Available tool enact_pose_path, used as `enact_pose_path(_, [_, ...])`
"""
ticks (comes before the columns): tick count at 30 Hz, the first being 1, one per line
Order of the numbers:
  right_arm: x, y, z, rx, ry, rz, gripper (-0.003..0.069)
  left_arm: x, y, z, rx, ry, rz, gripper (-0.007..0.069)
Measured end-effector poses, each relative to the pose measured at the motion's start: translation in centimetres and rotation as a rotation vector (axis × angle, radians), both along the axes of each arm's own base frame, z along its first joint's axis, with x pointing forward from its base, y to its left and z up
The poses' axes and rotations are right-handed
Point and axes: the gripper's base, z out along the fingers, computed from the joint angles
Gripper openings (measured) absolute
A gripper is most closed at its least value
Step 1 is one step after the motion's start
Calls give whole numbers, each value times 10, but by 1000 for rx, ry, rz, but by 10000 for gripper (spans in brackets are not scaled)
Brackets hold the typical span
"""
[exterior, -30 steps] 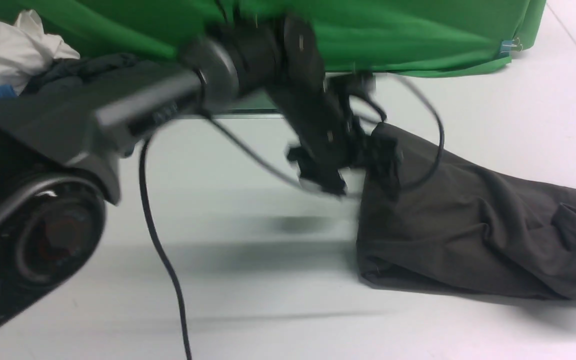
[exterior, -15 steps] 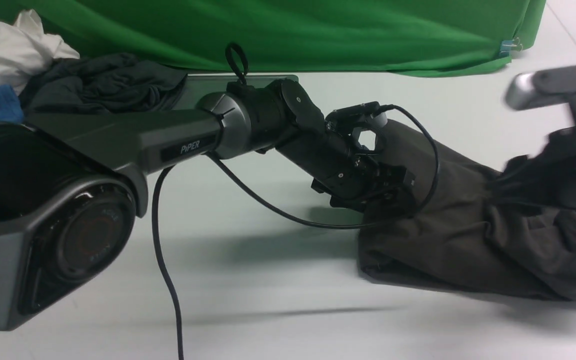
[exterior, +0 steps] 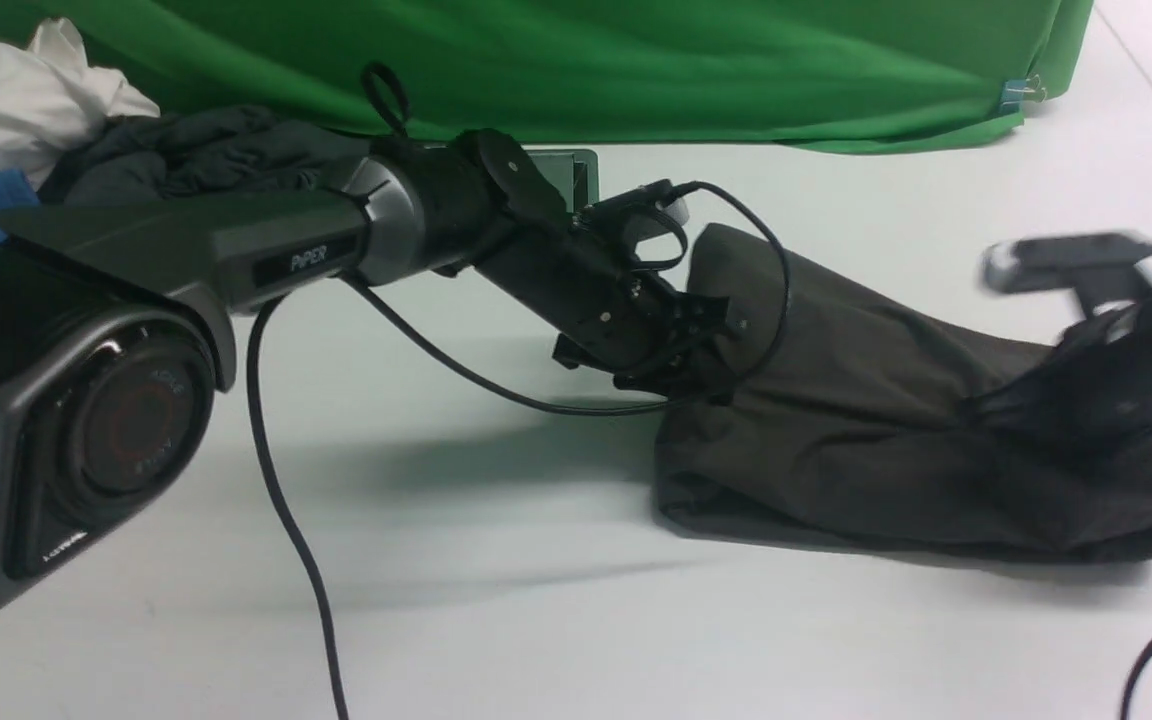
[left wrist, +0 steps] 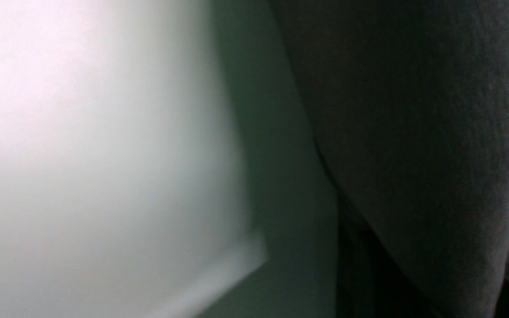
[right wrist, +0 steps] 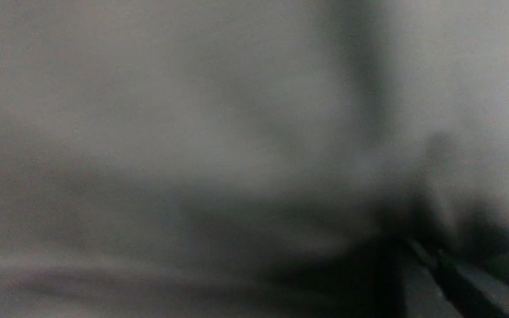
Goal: Fold a long-sleeved shirt on a white desktop.
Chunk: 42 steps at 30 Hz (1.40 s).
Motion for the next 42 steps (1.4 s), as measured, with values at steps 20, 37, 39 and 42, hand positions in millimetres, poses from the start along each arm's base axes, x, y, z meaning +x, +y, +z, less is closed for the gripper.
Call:
enact_pose_path(20, [4, 35, 59, 105, -82, 68, 141, -18, 34, 29, 255, -34, -19, 127])
enact_pose_path(37, [55, 29, 60, 64, 6, 146, 450, -36, 58, 90, 421, -234, -13, 537])
enact_pose_path(39, [59, 26, 45, 65, 72, 141, 450, -46, 55, 116, 381, -313, -64, 629])
enact_pose_path(42, [63, 27, 27, 74, 117, 139, 449, -60, 35, 132, 300, -391, -174, 676])
